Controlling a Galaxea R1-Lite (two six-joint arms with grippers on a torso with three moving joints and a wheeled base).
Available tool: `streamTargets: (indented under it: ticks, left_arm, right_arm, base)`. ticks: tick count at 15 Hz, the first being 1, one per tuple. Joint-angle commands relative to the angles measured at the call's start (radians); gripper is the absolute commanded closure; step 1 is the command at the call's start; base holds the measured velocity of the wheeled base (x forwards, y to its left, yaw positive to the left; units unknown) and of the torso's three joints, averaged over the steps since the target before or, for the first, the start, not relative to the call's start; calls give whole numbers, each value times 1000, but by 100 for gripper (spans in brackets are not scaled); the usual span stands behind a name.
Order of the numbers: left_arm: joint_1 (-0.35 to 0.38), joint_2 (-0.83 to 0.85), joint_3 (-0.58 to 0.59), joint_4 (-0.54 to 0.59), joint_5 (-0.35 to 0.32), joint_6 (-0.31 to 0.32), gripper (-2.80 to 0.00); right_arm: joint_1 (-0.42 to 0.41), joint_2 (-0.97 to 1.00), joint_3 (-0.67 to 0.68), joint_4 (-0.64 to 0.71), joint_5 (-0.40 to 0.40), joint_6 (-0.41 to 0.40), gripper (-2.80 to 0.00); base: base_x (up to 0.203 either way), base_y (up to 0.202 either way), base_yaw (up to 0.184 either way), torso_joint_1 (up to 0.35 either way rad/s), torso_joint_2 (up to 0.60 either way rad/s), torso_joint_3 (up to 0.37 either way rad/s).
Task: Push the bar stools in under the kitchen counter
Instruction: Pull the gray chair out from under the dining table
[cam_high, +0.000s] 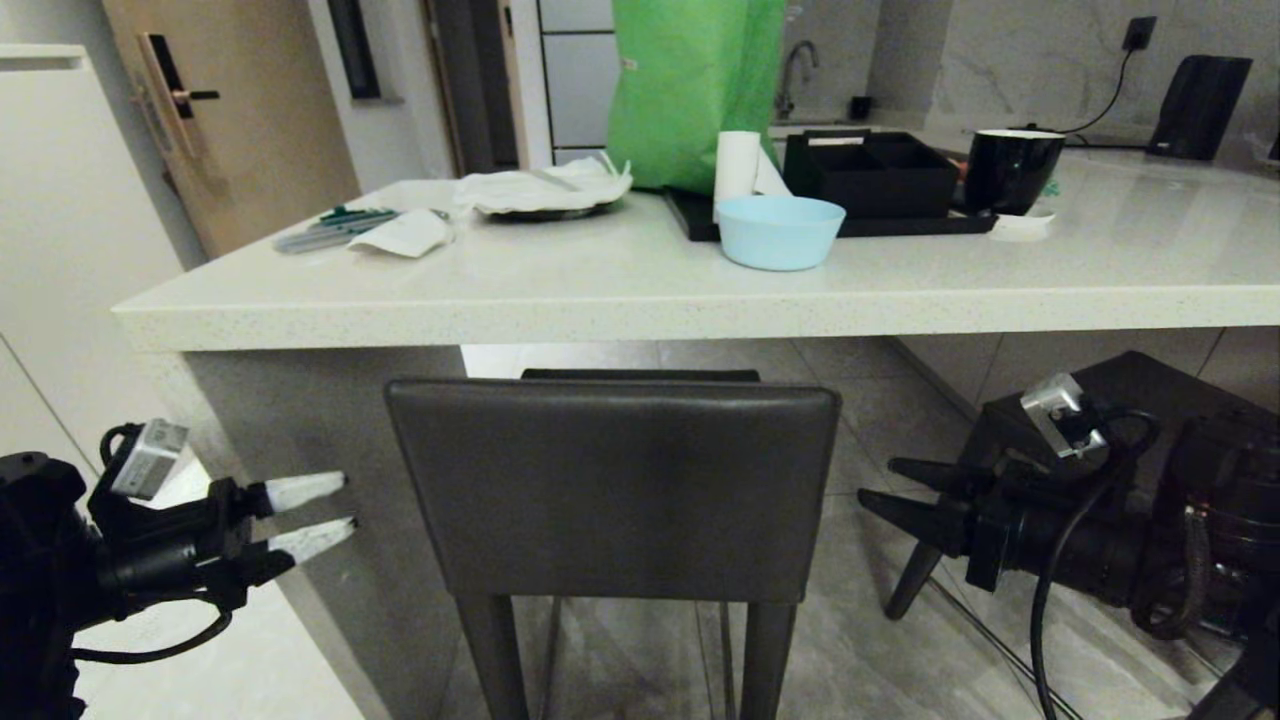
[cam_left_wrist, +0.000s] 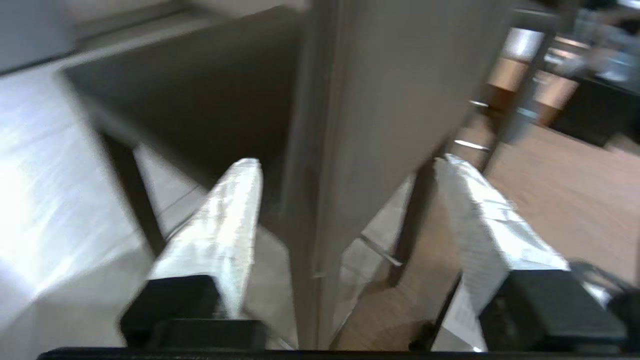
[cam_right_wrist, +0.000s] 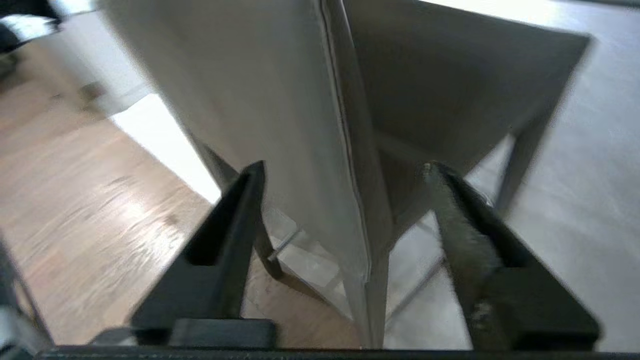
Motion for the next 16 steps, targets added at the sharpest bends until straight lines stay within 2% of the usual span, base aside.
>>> streamTargets:
  ticks: [1,3,5,10,13,16]
  left_arm:
    - [-16,37,-57,-9,-45,-1,-280]
    - [-39,58,-92,-9,-67,-4,-280]
    - [-70,72,-109,-9,-67,-5,-280]
    - [-111,119,-188,-9,-61,-40,-280]
    - [-123,127,-188,-9,-59,-68,-280]
    - [-151,155,-196,-9,-56,-83,-280]
  right_arm:
    - [-58,141,-1,-144,178,-5,-280]
    - [-61,237,-11,-261,242,-7,-280]
    - [-42,307,-40,-335,259,-7,-280]
    - [16,390,-165,-348,258,-5,-280]
    - [80,419,-232,-343,252,-2,-280]
    - [104,450,-260,-344,223,-2,-280]
  base:
    - [0,0,0,0,0,0]
    - [0,0,0,0,0,0]
    - [0,0,0,0,0,0]
    - [0,0,0,0,0,0]
    - [0,0,0,0,0,0]
    - [0,0,0,0,0,0]
